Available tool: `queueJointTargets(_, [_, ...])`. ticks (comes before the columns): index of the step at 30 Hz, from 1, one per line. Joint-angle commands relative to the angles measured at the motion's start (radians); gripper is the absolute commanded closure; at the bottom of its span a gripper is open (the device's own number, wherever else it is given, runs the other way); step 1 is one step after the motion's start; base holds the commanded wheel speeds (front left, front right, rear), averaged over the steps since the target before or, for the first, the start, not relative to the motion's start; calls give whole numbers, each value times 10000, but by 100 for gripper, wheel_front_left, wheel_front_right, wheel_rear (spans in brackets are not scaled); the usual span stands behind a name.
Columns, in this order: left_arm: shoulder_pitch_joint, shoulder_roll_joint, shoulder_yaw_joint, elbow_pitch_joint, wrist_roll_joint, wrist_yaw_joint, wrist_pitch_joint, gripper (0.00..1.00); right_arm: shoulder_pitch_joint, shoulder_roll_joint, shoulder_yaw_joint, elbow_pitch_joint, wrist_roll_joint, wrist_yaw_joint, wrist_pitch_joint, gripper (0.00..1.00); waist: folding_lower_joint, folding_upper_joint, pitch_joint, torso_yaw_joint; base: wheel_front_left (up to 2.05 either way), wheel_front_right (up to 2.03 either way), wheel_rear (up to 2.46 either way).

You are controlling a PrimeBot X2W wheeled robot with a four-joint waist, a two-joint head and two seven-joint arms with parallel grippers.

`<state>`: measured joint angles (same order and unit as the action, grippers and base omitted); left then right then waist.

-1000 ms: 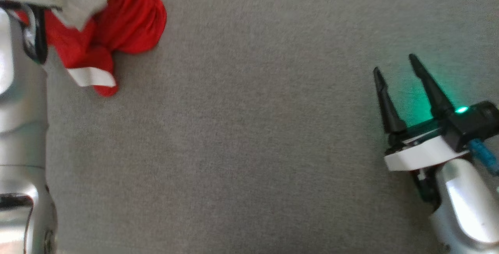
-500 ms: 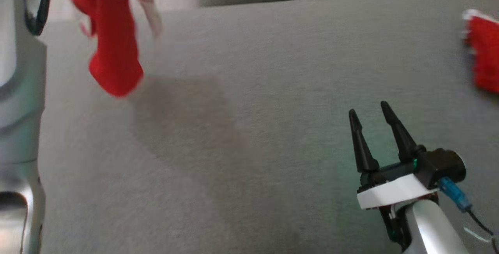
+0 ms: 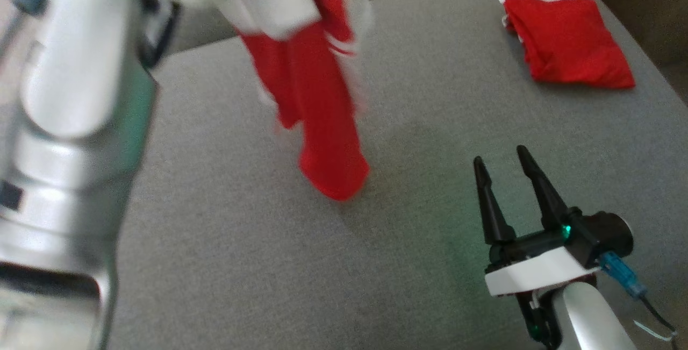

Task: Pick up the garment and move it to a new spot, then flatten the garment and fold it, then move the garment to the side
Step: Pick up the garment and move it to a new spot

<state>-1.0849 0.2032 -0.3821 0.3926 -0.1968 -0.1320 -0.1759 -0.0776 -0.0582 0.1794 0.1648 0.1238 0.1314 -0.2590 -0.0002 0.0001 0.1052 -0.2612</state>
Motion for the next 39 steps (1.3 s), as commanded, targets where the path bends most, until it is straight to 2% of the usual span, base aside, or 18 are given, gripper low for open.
queueJointTargets(1, [404, 373, 72, -213, -201, 18, 63, 100, -376, 76, 354, -390, 84, -7, -28, 0, 2, -1, 436, -145, 0, 0, 0])
queueJointTargets(7, [2988, 195, -437, 605, -836, 16, -410, 100, -547, 78, 533, -352, 310, -7, -28, 0, 2, -1, 1144, 21, 0, 0, 0])
queueJointTargets(8, [3401, 128, -496, 902, -889, 18, -534, 82, -568, 78, 563, -308, 320, -7, -28, 0, 2, -1, 1220, 103, 0, 0, 0])
queueJointTargets(9, [3773, 58, -540, 1195, -892, 60, -650, 20, -590, 78, 588, -258, 328, -7, -28, 0, 2, -1, 1276, 183, 0, 0, 0])
queueJointTargets(10, [3773, 58, -540, 1195, -892, 60, -650, 20, -590, 78, 588, -258, 328, -7, -28, 0, 2, -1, 1276, 183, 0, 0, 0])
queueJointTargets(11, [4105, -2, -563, 1486, -848, 167, -737, 0, -606, 78, 611, -203, 340, -7, -28, 0, 2, -1, 1305, 262, 0, 0, 0])
queueJointTargets(13, [4731, -227, -494, 1897, -822, 429, -833, 0, -592, 78, 625, -107, 361, -7, -28, 0, 2, -1, 1265, 450, 0, 0, 0])
queueJointTargets(15, [5412, -529, -202, 1560, -794, 715, -849, 0, -505, 79, 544, -26, 333, -7, -28, 0, 2, -1, 1147, 708, 0, 0, 0])
queueJointTargets(19, [7268, -924, 510, 117, -367, 1289, -854, 0, -150, 79, 156, 95, 220, -7, -28, 0, 2, -1, 614, 1389, 0, 0, 0])
queueJointTargets(20, [8321, -1165, 1040, -644, -442, 1457, -855, 0, 94, 79, -17, 126, 141, -7, -28, 0, 2, -1, 255, 1739, 0, 0, 0])
queueJointTargets(25, [10509, -1487, 2107, -2511, -408, 1605, -857, 0, 932, 79, -585, 126, 6, -7, -28, 0, 2, -1, -773, 2659, 0, 0, 0])
queueJointTargets(30, [11747, -1523, 2220, -4048, 188, 1930, -857, 0, 1446, 79, -882, -56, -33, -7, -28, 0, 2, -1, -1211, 3220, 0, 0, 0])
queueJointTargets(32, [12038, -1525, 2160, -4231, 608, 1985, -857, 0, 1563, 79, -909, -104, -2, -7, -28, 0, 2, -1, -1320, 3337, 0, 0, 0])
queueJointTargets(39, [12426, -1527, 2321, -4103, 1023, 2121, -858, 0, 1797, 79, -743, -129, 104, -7, -28, 0, 2, -1, -1567, 3468, 0, 0, 0])
